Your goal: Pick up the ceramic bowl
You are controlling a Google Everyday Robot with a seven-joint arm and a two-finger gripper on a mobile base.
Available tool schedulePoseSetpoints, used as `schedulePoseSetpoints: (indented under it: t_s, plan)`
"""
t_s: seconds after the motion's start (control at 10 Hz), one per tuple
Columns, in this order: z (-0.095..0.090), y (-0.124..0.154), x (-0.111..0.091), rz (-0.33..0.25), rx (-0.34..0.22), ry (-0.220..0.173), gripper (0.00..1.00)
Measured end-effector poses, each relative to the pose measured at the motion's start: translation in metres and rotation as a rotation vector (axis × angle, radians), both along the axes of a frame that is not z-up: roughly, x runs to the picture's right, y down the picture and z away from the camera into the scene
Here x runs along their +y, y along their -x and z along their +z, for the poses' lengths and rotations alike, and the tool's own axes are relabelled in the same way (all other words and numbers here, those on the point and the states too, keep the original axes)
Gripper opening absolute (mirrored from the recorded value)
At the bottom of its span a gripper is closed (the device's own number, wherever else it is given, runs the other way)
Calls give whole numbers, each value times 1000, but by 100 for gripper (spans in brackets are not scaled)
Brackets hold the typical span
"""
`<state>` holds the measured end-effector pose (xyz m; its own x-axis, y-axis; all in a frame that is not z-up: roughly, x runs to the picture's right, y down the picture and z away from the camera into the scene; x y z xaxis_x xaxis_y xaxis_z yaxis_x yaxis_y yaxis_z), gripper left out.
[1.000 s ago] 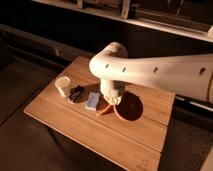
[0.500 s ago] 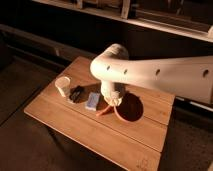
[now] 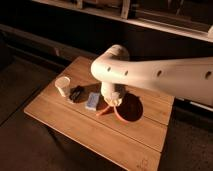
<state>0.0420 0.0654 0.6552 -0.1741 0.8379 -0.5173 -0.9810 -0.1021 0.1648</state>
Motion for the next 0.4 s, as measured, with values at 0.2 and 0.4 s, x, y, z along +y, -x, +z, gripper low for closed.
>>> schedulePoseSetpoints:
  t_s: [0.2, 0.4]
  plan:
    - [-1, 0, 1, -4, -9, -1, 0]
    - [-1, 2, 1, -10, -21, -3, 0]
